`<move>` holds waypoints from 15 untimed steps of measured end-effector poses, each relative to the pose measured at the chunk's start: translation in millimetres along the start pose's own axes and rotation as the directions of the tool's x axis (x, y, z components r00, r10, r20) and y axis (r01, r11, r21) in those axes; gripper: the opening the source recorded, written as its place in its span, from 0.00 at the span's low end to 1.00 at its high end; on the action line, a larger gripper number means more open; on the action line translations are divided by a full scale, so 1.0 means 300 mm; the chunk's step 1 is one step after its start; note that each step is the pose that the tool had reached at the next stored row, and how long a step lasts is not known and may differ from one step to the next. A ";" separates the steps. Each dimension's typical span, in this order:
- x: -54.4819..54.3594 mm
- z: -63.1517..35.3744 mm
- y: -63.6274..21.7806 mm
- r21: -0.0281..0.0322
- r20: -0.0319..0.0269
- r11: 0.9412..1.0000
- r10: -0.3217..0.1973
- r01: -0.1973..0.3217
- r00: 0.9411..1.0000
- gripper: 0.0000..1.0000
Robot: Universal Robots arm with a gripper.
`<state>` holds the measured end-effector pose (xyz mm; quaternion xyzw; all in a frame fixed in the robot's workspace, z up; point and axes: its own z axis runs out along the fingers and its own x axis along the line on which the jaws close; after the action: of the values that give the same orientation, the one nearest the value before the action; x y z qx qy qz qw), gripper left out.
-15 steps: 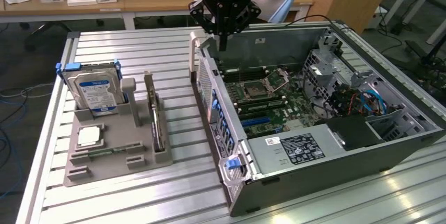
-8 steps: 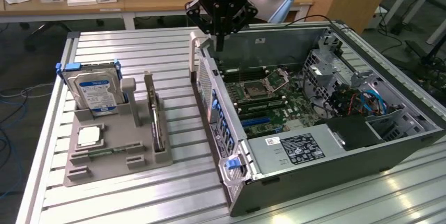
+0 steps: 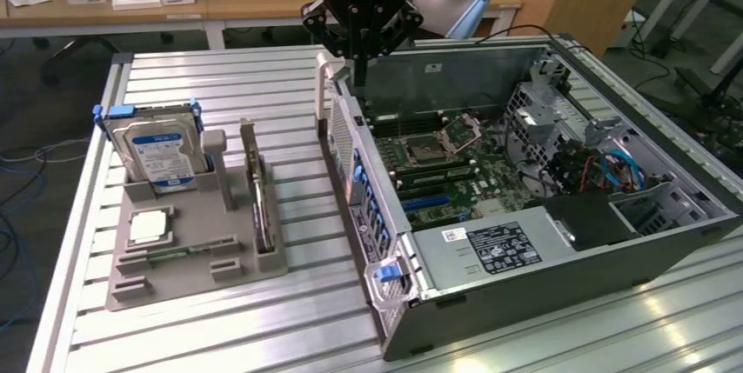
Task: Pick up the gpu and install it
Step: 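Reach for the gpu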
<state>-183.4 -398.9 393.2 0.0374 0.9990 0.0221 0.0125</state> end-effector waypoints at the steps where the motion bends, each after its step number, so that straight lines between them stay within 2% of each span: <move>1: 0.002 0.000 0.000 0.000 0.000 1.000 0.000 0.000 1.000 0.10; 15: 0.040 -0.001 -0.003 0.000 0.000 1.000 0.000 0.000 1.000 0.10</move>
<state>-195.5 -398.8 393.3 0.0374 0.9990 0.0221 0.0125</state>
